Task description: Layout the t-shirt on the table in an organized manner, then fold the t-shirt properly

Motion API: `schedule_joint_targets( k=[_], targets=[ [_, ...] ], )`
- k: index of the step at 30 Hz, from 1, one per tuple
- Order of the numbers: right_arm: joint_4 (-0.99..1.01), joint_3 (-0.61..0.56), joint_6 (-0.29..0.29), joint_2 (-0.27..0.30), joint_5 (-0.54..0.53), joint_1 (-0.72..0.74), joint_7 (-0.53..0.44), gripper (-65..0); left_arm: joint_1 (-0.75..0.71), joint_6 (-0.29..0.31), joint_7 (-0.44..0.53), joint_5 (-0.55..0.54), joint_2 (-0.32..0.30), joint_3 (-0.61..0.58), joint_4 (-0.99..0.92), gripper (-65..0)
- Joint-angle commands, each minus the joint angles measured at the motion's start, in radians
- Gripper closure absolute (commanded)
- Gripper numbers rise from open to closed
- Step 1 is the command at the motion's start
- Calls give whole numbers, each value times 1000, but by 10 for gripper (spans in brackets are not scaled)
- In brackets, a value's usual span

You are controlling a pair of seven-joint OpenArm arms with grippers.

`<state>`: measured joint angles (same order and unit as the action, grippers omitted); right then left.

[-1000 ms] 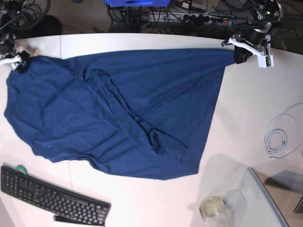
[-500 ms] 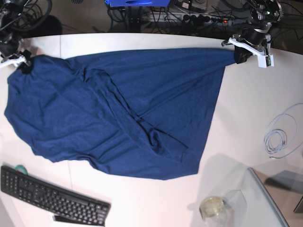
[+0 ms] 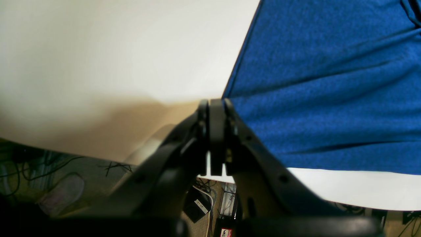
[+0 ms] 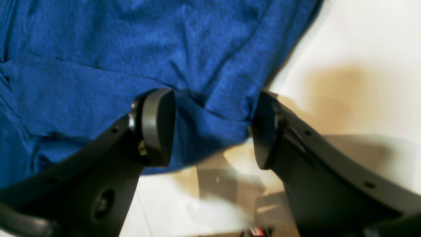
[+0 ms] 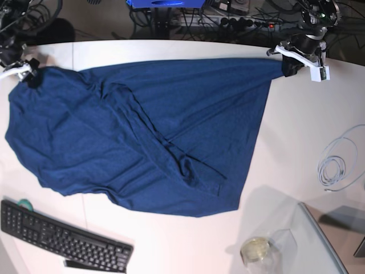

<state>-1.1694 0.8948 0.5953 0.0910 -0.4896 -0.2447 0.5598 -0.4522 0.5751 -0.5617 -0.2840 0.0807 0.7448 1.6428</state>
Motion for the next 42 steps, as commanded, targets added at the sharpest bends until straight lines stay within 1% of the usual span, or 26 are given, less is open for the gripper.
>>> schedule_joint_targets(
  k=[1, 4, 9, 10, 11, 16, 18, 20, 22, 25, 26, 28, 30, 32, 36, 39, 42],
  targets=[
    [-17, 2, -21, 2, 45, -23, 49, -357, -6, 1, 19, -7, -5, 3, 14, 0],
    [-59, 2, -21, -21, 45, -35, 49, -354, -6, 1, 19, -7, -5, 3, 14, 0],
    [-70, -3, -21, -24, 47, -37, 49, -353, -6, 1, 19, -7, -5, 3, 15, 0],
    [-67, -3, -21, -24, 47, -37, 49, -344, -6, 1, 19, -7, -5, 3, 15, 0],
    [-62, -3, -21, -24, 47, -37, 49, -317, -7, 1, 19, -7, -5, 3, 15, 0],
    [-67, -3, -21, -24, 47, -34, 49, -104, -9, 1, 19, -7, -5, 3, 17, 0],
    [-71, -3, -21, -24, 47, -34, 49, -44, -9, 1, 19, -7, -5, 3, 20, 0],
    [-73, -1, -21, -20, 47, -34, 67, -8, -17, 1, 19, -7, -5, 3, 23, 0],
    [-88, 2, -21, -15, 47, -32, 119, -2, -21, 1, 19, -7, -6, 3, 33, 0],
    [-166, -3, -21, -18, 47, -32, 170, -2, -24, 1, 16, -5, -5, 3, 75, 0],
    [-197, -3, -21, -20, 47, -32, 193, -2, -30, 1, 6, -5, -5, 3, 90, 0],
    [-257, -4, -31, -20, 47, -32, 254, -2, -29, 1, -62, -10, -8, 3, 127, 0],
    [-307, -4, -90, -18, 47, -20, 320, -2, -24, 1, -120, -11, -8, 3, 164, 0],
    [-350, -4, -127, -18, 47, -12, 369, -2, -24, 1, -131, -13, -6, 3, 190, 0],
    [-407, -6, -143, -17, 48, 8, 441, -2, -24, 1, -131, -13, -5, 2, 218, 0],
    [-438, -6, -186, -17, 48, 23, 494, -2, -24, 1, -133, -13, -5, 2, 225, 0],
    [-441, -6, -225, -17, 48, 38, 510, -2, -27, 1, -133, -13, -5, 2, 231, 0]
  ],
)
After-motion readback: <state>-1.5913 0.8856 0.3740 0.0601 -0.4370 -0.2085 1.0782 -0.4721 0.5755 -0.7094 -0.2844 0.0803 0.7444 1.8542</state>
